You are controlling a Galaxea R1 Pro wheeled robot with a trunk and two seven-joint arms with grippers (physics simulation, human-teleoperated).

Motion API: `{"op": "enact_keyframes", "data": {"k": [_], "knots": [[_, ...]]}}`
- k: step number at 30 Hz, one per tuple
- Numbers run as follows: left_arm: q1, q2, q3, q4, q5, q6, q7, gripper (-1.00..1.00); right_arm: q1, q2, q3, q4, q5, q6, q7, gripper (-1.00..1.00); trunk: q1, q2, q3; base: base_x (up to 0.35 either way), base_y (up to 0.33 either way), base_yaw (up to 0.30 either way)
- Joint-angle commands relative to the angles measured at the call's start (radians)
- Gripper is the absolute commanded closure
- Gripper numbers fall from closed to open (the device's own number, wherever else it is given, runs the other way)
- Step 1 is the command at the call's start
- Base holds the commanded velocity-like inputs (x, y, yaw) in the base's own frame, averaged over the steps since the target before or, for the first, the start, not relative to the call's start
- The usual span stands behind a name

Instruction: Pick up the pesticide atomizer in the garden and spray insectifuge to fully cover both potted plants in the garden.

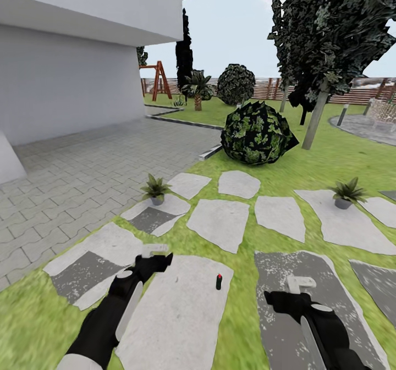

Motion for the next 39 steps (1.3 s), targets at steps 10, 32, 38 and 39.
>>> {"op": "enact_keyframes", "data": {"k": [10, 32, 38, 39], "knots": [[-0.203, 0.0, -0.004, 0.385, 0.005, 0.003, 0.0, -1.0, -0.002, 0.004, 0.008, 0.0, 0.0, 0.0, 0.0, -1.0, 0.0, -0.001, -0.001, 0.0, 0.0, 0.0], [-0.191, 0.0, -0.003, 0.382, 0.005, -0.005, -0.001, -1.0, -0.002, -0.002, 0.004, 0.0, 0.001, -0.001, 0.0, -1.0, 0.031, -0.057, -0.032, 0.0, 0.0, 0.0], [-0.191, 0.0, -0.003, 0.382, 0.005, -0.005, -0.001, -1.0, -0.002, -0.002, 0.003, 0.0, 0.001, -0.001, 0.0, -1.0, 0.054, -0.099, -0.06, 0.0, 0.0, 0.0], [-0.191, 0.0, -0.003, 0.382, 0.005, -0.005, -0.001, -1.0, -0.002, -0.001, 0.003, 0.0, 0.001, -0.001, 0.0, -1.0, 0.057, -0.106, -0.064, 0.0, 0.0, 0.0]]}}
